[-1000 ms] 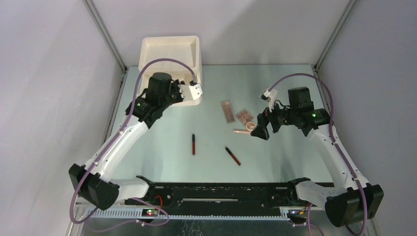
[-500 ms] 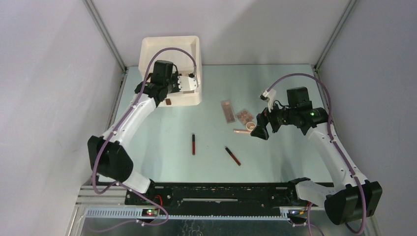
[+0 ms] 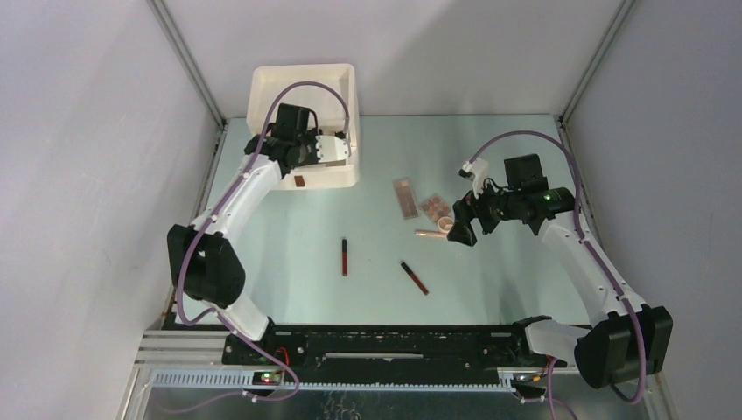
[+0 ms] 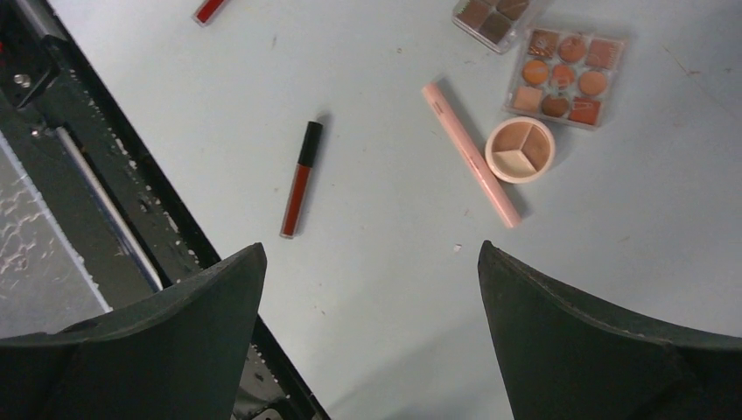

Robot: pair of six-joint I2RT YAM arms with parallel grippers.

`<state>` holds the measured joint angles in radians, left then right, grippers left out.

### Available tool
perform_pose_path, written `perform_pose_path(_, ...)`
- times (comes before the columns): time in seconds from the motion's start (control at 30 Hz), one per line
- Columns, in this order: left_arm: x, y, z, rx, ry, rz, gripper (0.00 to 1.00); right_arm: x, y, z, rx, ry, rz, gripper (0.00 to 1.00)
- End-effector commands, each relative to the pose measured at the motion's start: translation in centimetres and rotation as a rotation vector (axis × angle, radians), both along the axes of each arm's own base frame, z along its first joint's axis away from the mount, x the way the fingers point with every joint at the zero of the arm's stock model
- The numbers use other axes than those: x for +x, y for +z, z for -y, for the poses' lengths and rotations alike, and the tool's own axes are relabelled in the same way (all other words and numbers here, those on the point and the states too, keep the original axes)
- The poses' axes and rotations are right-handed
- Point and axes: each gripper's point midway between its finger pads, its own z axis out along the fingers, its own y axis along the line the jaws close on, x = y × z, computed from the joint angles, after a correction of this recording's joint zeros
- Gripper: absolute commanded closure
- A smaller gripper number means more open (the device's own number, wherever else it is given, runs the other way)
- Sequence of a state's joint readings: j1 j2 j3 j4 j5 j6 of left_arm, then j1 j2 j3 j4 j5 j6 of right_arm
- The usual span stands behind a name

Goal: Organize the makeup
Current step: Place the lipstick in the drawer, then pick up the makeup from the center of the board.

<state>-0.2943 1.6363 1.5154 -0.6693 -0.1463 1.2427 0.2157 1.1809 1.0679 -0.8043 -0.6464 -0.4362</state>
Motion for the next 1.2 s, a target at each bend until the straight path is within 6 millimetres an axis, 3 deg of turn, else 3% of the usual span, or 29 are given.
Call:
perform_pose_path(0.0, 0.4, 2.5, -0.1, -0.028, -0.014, 0.048, 0.55, 1.7, -0.7, 0.8, -0.047, -0.057, 0.024, 0.00)
perform_pose_path(0.1, 0.0, 3.7, -0.1, -0.053, -0.016, 0.074, 0.40, 2.3, -1.5, 1.2, -0.092, -0.076, 0.023, 0.00)
perform_pose_path(0.33, -2.0, 8.8, -0.1, -0.181, -0.022, 0.206, 0.22, 3.5, -4.5, 1.8, -0.298, -0.062, 0.029, 0.00)
perform_pose_path(0.57, -6.4, 12.2, 0.9, -0.415, -0.035, 0.325, 0.05, 4.7, -6.6, 2.9, -0.414, -0.050, 0.031, 0.00)
perform_pose_path(0.73, -10.5, 14.4, 1.9, -0.716, 0.009, 0.402, 0.00, 5.1, -7.7, 3.1, -0.445, -0.012, 0.026, 0.00)
perform_pose_path(0.87, -13.6, 15.0, 2.9, -0.988, 0.046, 0.403, 0.00, 5.3, -8.6, 3.1, -0.463, 0.025, 0.024, 0.00)
perform_pose_path(1.0, -16.1, 13.8, 4.2, -1.206, 0.061, 0.342, 0.00, 5.6, -9.2, 3.2, -0.476, 0.046, 0.025, 0.00)
perform_pose_path(1.17, -16.7, 12.3, 4.9, -1.313, 0.100, 0.280, 0.00, 6.1, -10.1, 3.5, -0.504, 0.070, 0.030, 0.00)
